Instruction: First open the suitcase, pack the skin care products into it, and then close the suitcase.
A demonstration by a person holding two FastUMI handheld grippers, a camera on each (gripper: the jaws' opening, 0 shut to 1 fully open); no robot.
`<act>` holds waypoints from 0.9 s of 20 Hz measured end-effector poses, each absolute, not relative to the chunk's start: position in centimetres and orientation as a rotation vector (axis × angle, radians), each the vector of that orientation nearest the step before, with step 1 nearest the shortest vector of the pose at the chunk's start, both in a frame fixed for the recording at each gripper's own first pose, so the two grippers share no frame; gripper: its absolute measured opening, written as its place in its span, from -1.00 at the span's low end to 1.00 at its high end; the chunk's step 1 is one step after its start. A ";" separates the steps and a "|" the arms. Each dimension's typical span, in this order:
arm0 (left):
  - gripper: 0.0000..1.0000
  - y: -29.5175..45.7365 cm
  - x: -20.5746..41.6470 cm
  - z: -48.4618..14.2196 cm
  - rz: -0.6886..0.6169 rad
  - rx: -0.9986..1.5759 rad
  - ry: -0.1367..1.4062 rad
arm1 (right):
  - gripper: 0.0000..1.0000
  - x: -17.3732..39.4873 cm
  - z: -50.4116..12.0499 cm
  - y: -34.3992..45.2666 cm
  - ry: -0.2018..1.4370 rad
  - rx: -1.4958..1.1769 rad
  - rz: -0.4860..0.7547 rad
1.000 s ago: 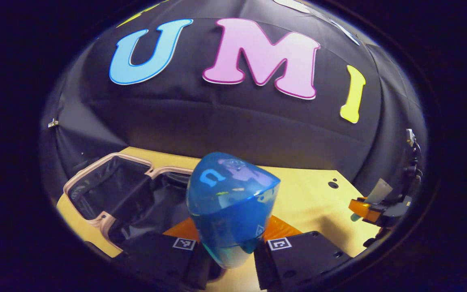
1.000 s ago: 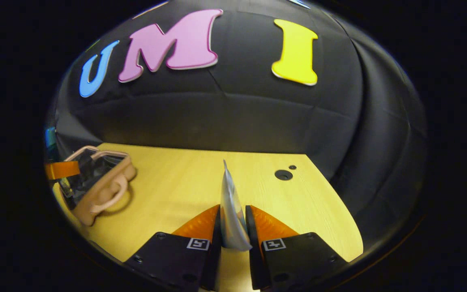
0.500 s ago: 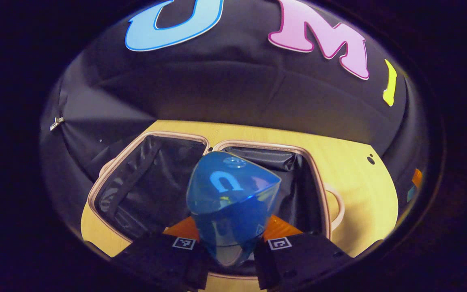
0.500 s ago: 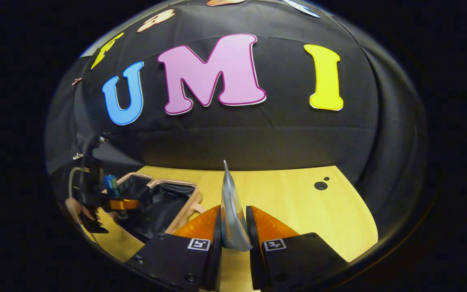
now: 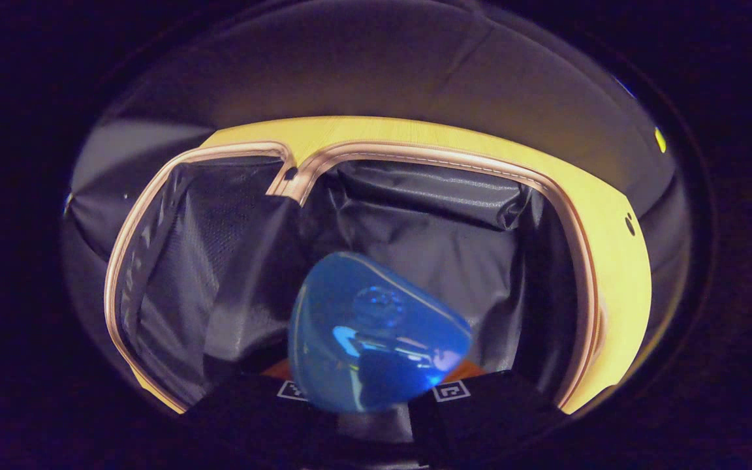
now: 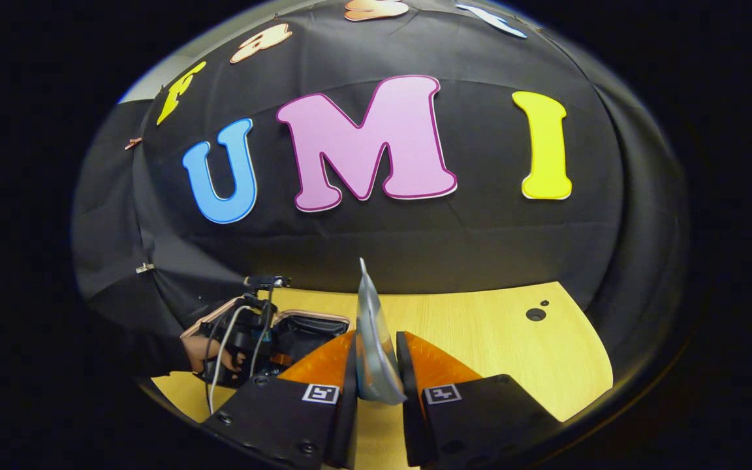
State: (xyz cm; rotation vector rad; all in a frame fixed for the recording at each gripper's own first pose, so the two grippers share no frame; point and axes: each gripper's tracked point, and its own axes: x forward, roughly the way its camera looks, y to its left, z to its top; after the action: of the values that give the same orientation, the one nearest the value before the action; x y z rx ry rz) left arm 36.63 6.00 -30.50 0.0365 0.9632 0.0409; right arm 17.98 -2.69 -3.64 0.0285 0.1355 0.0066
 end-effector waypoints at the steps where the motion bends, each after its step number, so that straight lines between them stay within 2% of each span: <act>1: -0.01 5.8 37.1 -30.4 0.044 0.044 0.976 | -0.36 18.1 -3.6 -2.6 0.132 0.026 0.005; 2: 0.05 5.8 37.4 -30.3 0.044 0.049 0.987 | -0.36 18.2 -3.7 -2.5 0.136 0.028 0.003; 5: -0.02 6.0 37.5 -30.3 0.052 0.042 0.992 | -0.36 18.9 -4.7 -1.4 0.168 0.038 0.006; 6: 0.08 6.2 37.3 -30.2 0.054 0.030 0.985 | -0.48 19.2 -4.9 -0.9 0.176 0.040 0.010; 7: 0.10 6.6 37.2 -29.6 0.064 0.015 0.971 | -0.36 19.5 -5.0 -0.2 0.184 0.041 0.017; 9: 0.07 6.9 37.0 -26.5 0.045 -0.048 0.844 | -0.36 20.5 -5.8 1.6 0.216 0.046 0.038; 10: 0.12 7.2 36.4 -23.7 0.022 -0.084 0.750 | -0.36 21.2 -6.2 2.8 0.232 0.052 0.050; 11: 0.22 7.8 35.7 -20.4 0.001 -0.112 0.656 | -0.36 22.1 -6.5 3.9 0.241 0.051 0.060; 12: 0.48 9.2 34.6 -16.9 -0.005 -0.123 0.555 | -0.36 23.2 -6.9 5.1 0.255 0.047 0.070; 14: 0.89 12.6 31.4 -11.8 0.039 -0.104 0.447 | -0.36 25.6 -8.5 7.6 0.303 0.047 0.091; 15: 0.90 13.8 29.7 -10.0 0.063 -0.105 0.422 | -0.35 27.1 -9.6 8.8 0.333 0.051 0.097; 18: 0.92 15.0 23.5 -6.9 0.017 -0.128 0.359 | -0.36 31.5 -14.0 12.1 0.461 0.035 0.092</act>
State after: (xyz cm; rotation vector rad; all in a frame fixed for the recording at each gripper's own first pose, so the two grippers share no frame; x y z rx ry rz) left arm 23.54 14.99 -6.86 -0.1279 0.3587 0.0173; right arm 31.46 12.07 -14.03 0.0346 0.4611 0.0915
